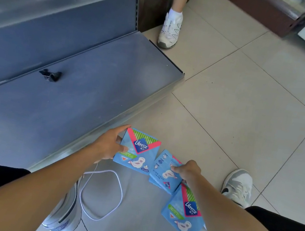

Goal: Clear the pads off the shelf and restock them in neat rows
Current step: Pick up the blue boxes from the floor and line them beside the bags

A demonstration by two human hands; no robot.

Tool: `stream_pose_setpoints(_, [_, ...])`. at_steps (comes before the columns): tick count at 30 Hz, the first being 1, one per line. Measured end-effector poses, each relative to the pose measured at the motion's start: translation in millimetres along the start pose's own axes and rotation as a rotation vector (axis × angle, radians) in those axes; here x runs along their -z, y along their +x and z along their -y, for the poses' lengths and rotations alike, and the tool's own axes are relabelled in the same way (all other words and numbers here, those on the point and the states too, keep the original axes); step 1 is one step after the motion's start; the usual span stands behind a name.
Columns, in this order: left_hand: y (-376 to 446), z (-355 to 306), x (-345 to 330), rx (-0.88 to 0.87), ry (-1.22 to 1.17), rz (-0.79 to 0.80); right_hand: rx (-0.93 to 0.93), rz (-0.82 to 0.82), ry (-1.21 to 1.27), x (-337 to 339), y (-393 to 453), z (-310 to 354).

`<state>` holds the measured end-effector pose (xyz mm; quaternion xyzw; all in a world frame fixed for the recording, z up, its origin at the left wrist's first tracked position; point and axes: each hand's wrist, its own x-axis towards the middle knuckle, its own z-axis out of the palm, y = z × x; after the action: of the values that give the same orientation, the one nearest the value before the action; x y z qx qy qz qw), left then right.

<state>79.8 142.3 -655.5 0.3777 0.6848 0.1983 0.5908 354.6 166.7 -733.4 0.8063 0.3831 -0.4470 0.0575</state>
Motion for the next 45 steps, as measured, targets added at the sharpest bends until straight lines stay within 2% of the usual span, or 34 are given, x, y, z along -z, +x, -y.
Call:
stream_pose_setpoints(7, [-7.0, -6.3, 6.4, 0.026, -0.032, 0.035, 0.071, 0.055, 0.289, 29.6, -15.9, 8.1])
stream_pose_setpoints(10, [-10.3, -11.5, 6.6, 0.023, -0.028, 0.046, 0.171, 0.034, 0.488, 57.8, -35.1, 13.9])
stream_pose_setpoints(12, [-14.7, -15.6, 5.7, 0.017, -0.024, 0.055, 0.310, -0.023, 0.614, 73.4, -50.1, 14.8])
stream_pose_setpoints(15, [-21.2, -25.4, 1.8, 0.008, -0.033, 0.069, 0.629, -0.170, 0.528, 84.9, -81.5, 14.1])
stream_pose_setpoints(18, [-25.9, -34.7, -1.9, -0.005, -0.069, 0.080, 0.868, -0.265, 0.359, 81.1, -115.7, 9.7])
stream_pose_setpoints(25, [-35.6, -38.5, -8.7, -0.014, -0.084, 0.087, 1.046, -0.356, 0.252, 50.6, -133.1, -5.3])
stream_pose_setpoints(29, [-36.2, -36.4, -9.0, -0.012, -0.085, 0.095, 1.004, -0.313, 0.247, 43.2, -135.0, -7.0])
stream_pose_setpoints(32, [-33.6, -35.4, -7.9, -0.020, -0.089, 0.099, 0.949, -0.173, 0.370, 37.4, -131.5, -5.5])
stream_pose_setpoints(34, [-32.1, -35.8, -7.7, -0.027, -0.101, 0.096, 0.922, -0.139, 0.485, 33.8, -128.3, -1.0])
stream_pose_setpoints(37, [-28.7, -34.4, -9.1, -0.032, -0.127, 0.110, 0.774, -0.148, 0.601, 31.0, -123.7, 7.4])
stream_pose_setpoints(40, [-25.5, -33.5, -13.7, -0.049, -0.128, 0.125, 0.599, -0.053, 0.706, 28.9, -120.3, 11.7])
stream_pose_setpoints(45, [-26.2, -45.5, -22.1, -0.086, -0.103, 0.148, 0.505, 0.098, 0.876, 29.2, -121.4, 16.2])
